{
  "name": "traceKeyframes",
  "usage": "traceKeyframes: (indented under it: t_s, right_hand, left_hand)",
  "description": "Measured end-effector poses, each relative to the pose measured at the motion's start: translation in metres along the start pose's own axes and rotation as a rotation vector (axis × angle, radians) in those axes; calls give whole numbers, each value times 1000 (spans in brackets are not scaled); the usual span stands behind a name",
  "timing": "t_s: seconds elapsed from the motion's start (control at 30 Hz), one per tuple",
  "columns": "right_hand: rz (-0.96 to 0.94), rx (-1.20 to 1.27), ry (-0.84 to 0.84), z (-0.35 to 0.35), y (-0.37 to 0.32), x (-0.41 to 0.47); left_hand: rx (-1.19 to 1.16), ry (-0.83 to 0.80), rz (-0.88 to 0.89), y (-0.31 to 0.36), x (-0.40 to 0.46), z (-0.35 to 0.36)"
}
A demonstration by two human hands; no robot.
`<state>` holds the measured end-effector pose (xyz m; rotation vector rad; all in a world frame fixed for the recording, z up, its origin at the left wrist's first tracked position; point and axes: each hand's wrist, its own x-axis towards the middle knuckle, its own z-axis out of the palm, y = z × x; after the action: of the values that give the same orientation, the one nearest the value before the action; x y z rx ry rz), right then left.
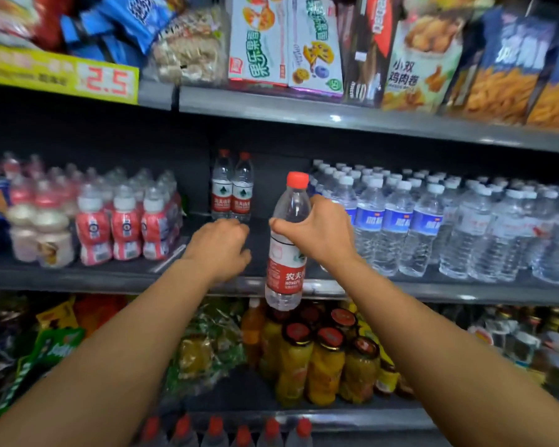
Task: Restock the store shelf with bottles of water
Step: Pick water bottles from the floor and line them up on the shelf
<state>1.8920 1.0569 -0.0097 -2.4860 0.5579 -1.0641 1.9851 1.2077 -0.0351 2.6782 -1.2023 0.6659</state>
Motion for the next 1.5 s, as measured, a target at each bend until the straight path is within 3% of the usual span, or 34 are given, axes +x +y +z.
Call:
traceKeyframes:
  t_s: [0.8, 1.5]
  right_hand:
    - [83, 17, -12, 177, 42, 244]
    - [186, 64, -17, 236, 53, 298]
  left_hand:
    - [20, -107, -72, -111, 165, 115]
    - [-10, -122, -45, -131, 197, 174]
